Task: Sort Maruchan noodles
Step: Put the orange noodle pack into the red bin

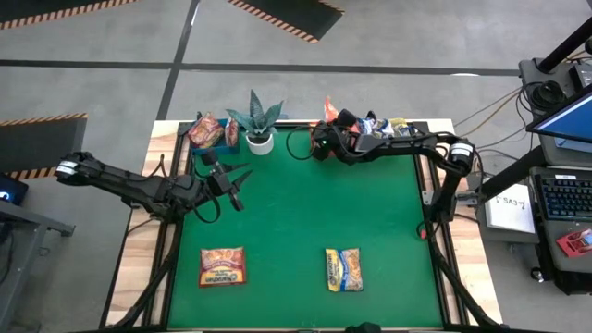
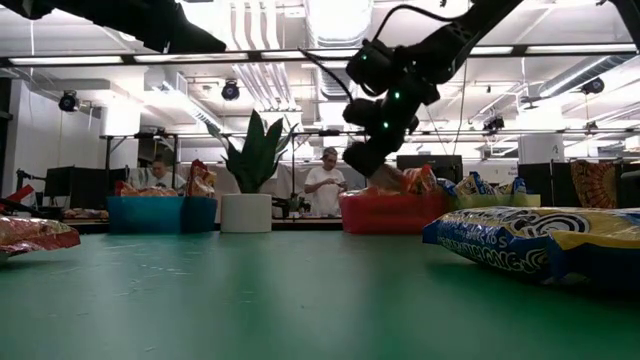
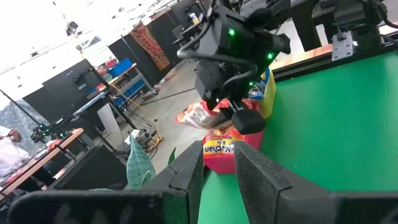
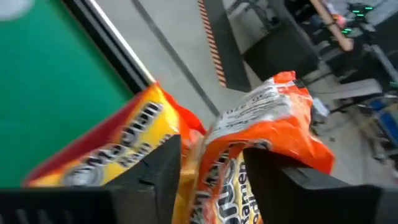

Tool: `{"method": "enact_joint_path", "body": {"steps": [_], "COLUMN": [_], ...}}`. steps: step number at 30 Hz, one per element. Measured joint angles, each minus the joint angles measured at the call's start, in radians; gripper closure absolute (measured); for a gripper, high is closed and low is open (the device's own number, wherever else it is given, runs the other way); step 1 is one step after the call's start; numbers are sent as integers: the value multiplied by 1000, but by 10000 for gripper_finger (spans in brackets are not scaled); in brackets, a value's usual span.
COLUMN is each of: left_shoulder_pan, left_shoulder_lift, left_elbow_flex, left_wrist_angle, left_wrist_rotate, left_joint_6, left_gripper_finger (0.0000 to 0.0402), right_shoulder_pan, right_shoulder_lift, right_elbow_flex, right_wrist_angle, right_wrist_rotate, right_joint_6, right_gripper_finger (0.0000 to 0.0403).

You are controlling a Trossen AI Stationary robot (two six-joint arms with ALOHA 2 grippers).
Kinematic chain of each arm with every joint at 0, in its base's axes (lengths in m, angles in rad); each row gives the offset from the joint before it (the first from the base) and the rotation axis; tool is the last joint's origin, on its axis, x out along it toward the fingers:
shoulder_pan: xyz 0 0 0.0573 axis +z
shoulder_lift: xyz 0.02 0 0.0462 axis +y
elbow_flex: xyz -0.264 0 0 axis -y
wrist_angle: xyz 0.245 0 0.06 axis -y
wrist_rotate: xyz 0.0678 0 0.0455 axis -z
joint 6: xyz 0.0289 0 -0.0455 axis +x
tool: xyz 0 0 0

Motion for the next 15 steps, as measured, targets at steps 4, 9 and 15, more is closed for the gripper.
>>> {"method": "enact_joint_path", "body": {"steps": [4,9,15], "left_shoulder_pan": [0,0,0], "left_shoulder_lift": [0,0,0], "left_elbow_flex": [0,0,0], "left_wrist_angle": [0,0,-1], "left_wrist_rotate": [0,0,0], "left_joint_6": [0,0,0], "left_gripper_finger": [326,326,326], "right_shoulder_pan": [15,41,77], "right_shoulder_lift": [-15,-25,-51], "right_elbow_flex": [26,58,75], "right_wrist_angle": [-46,-101,-119], "right_wrist_rotate": [-64,-92,-93], "right_joint_6": [49,95,136], "right_gripper_finger": [217,201,200]}}
